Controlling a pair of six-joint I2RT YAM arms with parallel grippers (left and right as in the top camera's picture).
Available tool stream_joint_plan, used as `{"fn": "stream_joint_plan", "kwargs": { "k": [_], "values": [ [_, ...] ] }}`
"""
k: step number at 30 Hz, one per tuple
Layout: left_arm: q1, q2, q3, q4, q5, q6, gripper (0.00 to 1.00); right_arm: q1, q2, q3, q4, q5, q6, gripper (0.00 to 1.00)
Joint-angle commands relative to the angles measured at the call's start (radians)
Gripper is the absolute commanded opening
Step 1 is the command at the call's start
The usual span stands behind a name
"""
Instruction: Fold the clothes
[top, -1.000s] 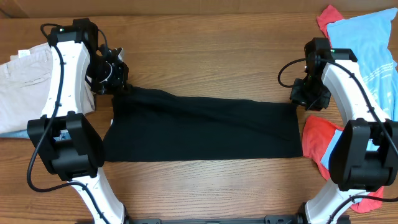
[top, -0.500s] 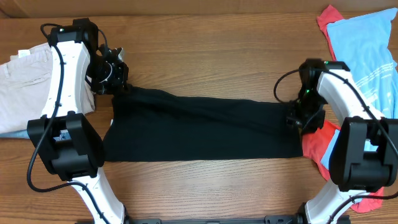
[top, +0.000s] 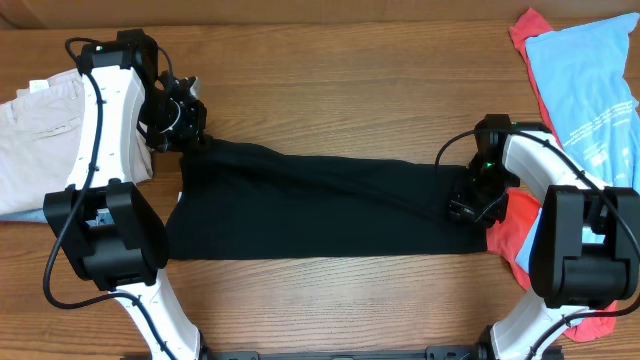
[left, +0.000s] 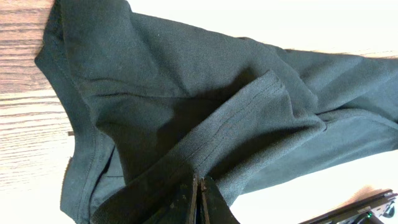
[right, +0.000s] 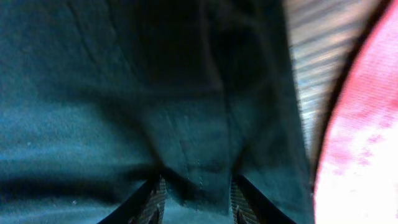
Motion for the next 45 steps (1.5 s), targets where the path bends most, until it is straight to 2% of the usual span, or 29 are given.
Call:
{"fn": "stream_joint_plan", "kwargs": {
  "k": [1,3,4,5,6,12,24,39,45],
  "values": [
    [0.006,-0.025,0.013,0.002,-0.010,0.011,0.04,-0.005,-0.032,-0.021,0.030,-0.036,0.006,0.38],
    [0.006,-0.025,0.013,0.003,-0.010,0.011,0.04,-0.005,-0.032,-0.027,0.047,-0.036,0.008,0.32],
    [0.006,-0.025,0.013,0.003,-0.010,0.011,0.04,-0.005,-0.032,-0.027,0.050,-0.034,0.008,0.24],
    [0.006,-0.025,0.013,0.003,-0.010,0.011,0.04,-0.006,-0.032,-0.027,0.054,-0.034,0.008,0.11],
    [0.006,-0.025,0.013,0.003,-0.010,0.011,0.04,-0.006,-0.032,-0.027,0.056,-0.034,0.008,0.04],
    [0.006,-0.025,0.013,0.003,-0.010,0.011,0.04,-0.011,-0.032,0.027,0.034,-0.034,0.007,0.04],
    [0.006,-0.025,0.013,-0.031,-0.010,0.011,0.04,-0.013,-0.032,0.401,-0.135,0.051,0.000,0.04],
    [-0.011,-0.027,0.013,-0.206,-0.006,0.010,0.04,-0.056,-0.032,0.416,-0.131,0.132,-0.001,0.04],
    [-0.036,-0.047,0.012,-0.224,-0.007,0.002,0.04,-0.058,-0.032,0.416,-0.130,0.132,-0.027,0.04]
  ]
}}
